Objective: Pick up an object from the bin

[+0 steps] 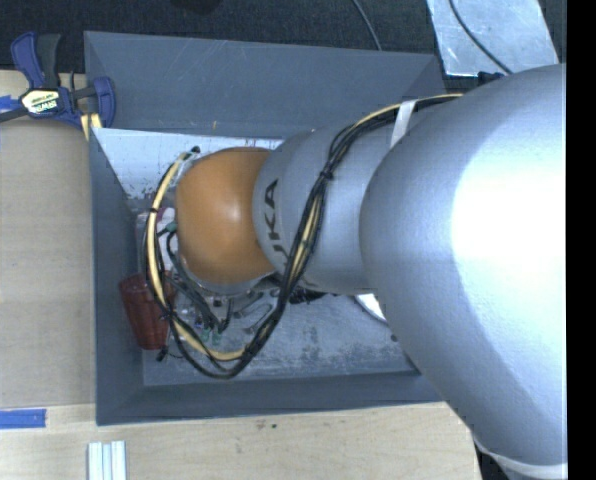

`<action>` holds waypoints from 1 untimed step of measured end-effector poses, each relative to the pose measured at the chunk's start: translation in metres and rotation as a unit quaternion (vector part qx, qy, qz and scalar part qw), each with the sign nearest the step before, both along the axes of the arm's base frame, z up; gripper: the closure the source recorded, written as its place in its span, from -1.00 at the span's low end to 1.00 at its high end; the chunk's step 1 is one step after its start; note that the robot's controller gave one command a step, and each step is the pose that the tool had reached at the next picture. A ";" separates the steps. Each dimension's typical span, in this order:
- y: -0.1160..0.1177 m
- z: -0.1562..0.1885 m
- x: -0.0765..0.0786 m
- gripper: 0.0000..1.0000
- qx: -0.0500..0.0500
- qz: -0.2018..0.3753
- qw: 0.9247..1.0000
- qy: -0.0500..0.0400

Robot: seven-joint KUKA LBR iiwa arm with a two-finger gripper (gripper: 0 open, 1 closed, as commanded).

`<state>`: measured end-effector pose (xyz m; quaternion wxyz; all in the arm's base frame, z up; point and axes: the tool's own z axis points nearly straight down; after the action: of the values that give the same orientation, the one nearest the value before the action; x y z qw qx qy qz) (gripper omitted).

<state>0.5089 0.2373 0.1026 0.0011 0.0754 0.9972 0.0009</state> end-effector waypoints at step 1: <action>0.000 -0.031 -0.005 -1.00 -0.008 0.307 0.952 -0.011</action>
Offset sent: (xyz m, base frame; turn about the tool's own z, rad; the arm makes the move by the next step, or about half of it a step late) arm -0.0062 0.0081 -0.0326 -0.6429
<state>0.5043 0.2373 0.0720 0.0125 -0.2340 0.9721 -0.0054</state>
